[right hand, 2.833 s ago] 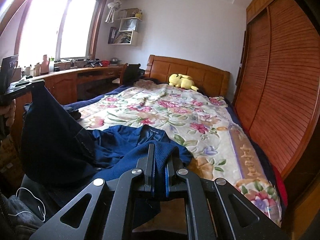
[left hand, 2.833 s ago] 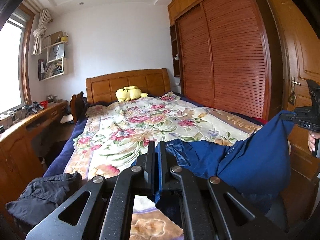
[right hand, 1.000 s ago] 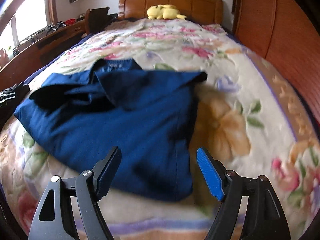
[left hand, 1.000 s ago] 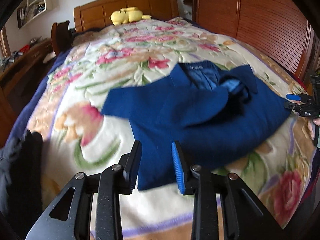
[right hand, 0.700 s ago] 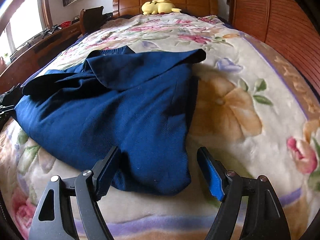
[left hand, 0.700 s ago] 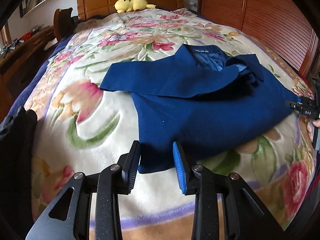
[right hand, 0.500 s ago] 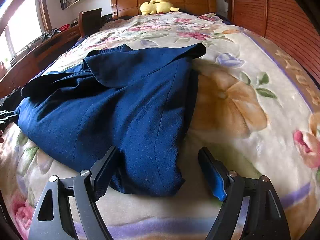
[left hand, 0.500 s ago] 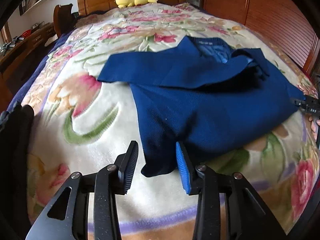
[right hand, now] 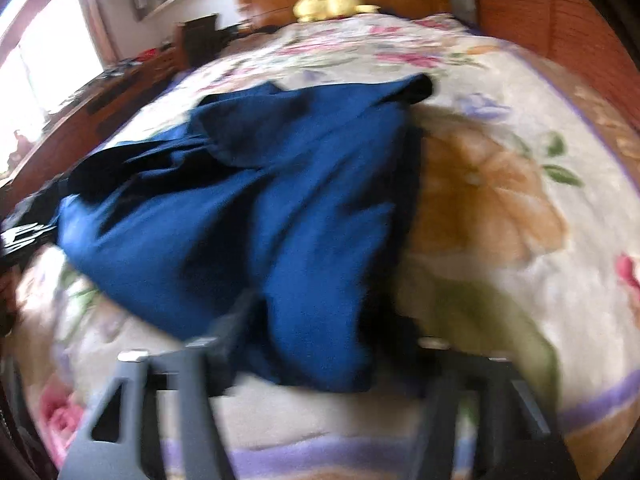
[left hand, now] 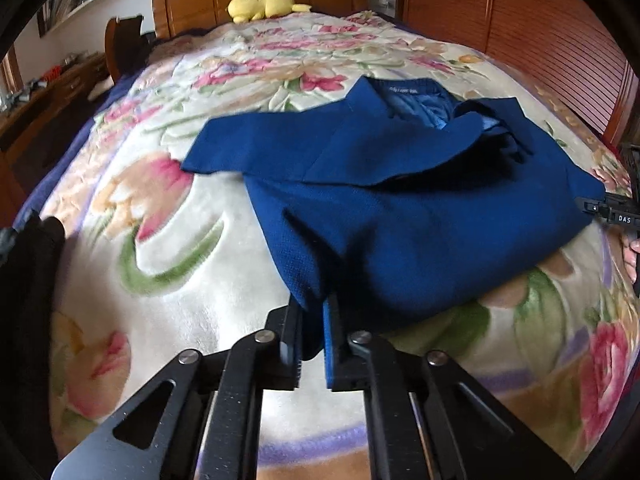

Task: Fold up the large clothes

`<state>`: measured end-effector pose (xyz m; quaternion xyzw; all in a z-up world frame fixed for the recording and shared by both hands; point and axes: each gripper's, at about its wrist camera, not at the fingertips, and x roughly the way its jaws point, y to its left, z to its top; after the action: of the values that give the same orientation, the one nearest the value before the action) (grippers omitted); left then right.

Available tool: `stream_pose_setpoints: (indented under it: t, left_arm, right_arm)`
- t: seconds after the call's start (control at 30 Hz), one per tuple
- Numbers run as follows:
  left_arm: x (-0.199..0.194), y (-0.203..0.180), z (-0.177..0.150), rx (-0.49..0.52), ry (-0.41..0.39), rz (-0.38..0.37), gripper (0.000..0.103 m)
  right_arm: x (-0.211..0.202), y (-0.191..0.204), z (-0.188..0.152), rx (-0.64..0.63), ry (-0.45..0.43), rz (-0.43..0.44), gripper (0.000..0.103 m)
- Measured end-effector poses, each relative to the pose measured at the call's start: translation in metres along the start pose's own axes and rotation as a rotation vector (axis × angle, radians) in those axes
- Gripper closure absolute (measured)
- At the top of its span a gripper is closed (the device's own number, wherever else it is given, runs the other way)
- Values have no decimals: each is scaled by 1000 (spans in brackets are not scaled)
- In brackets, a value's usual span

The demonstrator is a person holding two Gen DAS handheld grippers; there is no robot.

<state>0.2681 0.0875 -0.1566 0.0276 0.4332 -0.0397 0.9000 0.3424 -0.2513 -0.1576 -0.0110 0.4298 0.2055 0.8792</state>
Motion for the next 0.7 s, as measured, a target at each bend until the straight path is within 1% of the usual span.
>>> stream_pose_setpoints:
  t: [0.03, 0.07, 0.17, 0.3, 0.37, 0.5, 0.57, 0.7]
  left_arm:
    - [-6, -1, 1, 3, -15, 4, 96]
    - [-15, -1, 3, 1, -36, 4, 97]
    - [-39, -2, 5, -8, -84, -19, 97]
    - [-67, -8, -1, 1, -128, -28, 98]
    - [-84, -10, -9, 5, -148, -40, 98]
    - [-115, -17, -41, 10, -172, -68, 98]
    - [-126, -22, -58, 13, -165, -82, 98]
    - [-150, -36, -91, 18, -165, -99, 98]
  right_arm:
    - [-1, 4, 2, -25, 4, -15, 64]
    - [-3, 7, 3, -51, 6, -25, 71]
    - [-18, 18, 8, -113, -16, -63, 77]
    - [-47, 25, 9, -140, -58, -61, 79]
    - [-63, 31, 5, -157, -72, -63, 79]
    - [-102, 38, -23, -190, -68, -44, 79]
    - [-120, 41, -41, -202, -64, -36, 79]
    - [-152, 43, -71, -182, -52, -16, 79]
